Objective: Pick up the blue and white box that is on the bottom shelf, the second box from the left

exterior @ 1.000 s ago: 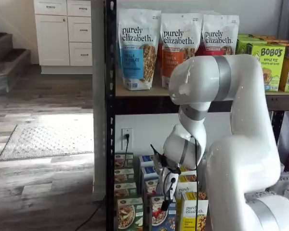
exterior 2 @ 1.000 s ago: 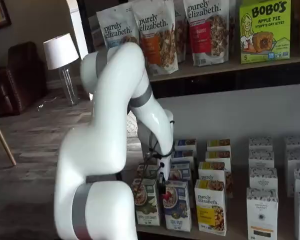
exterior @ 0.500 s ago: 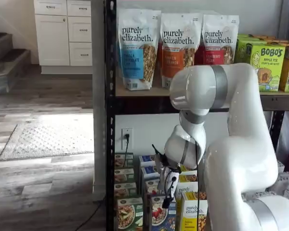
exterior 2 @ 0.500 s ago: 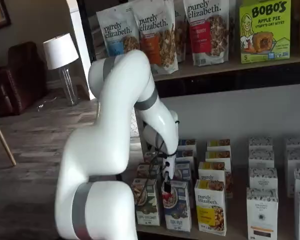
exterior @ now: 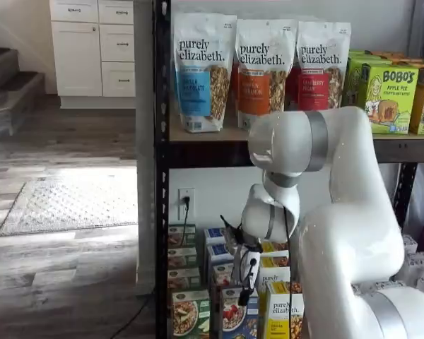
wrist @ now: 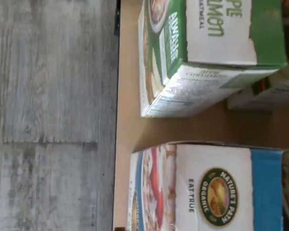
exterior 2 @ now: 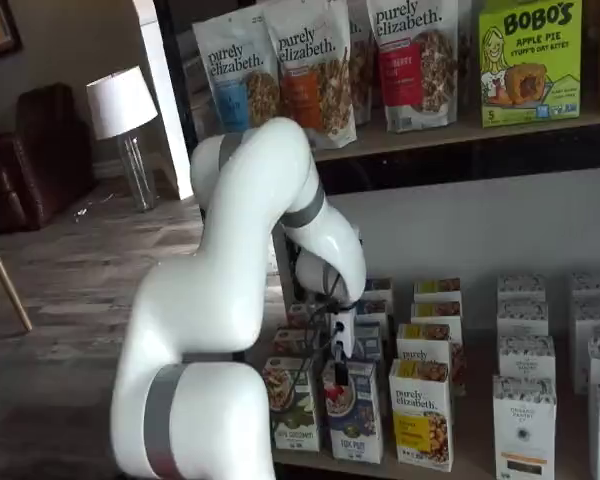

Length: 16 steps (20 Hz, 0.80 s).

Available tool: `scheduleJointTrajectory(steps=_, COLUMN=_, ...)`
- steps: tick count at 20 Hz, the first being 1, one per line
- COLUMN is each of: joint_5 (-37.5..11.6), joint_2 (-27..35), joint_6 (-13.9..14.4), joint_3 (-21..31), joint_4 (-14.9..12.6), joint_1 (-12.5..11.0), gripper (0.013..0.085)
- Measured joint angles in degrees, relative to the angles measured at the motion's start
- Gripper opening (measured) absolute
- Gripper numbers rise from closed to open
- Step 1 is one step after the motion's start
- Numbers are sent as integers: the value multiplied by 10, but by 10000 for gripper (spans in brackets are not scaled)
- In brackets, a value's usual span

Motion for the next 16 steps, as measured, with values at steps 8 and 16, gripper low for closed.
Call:
scheduleJointTrajectory(steps=8, joint_5=3, joint_2=28, joint_6=17, joint_3=-31, joint_4=-14, joint_1=4, gripper=850)
scheduleJointTrajectory(steps=16, joint_5=27, joint_2=52, joint_6=80, joint_3=-61, joint_4=-83, joint_1=8, gripper=850)
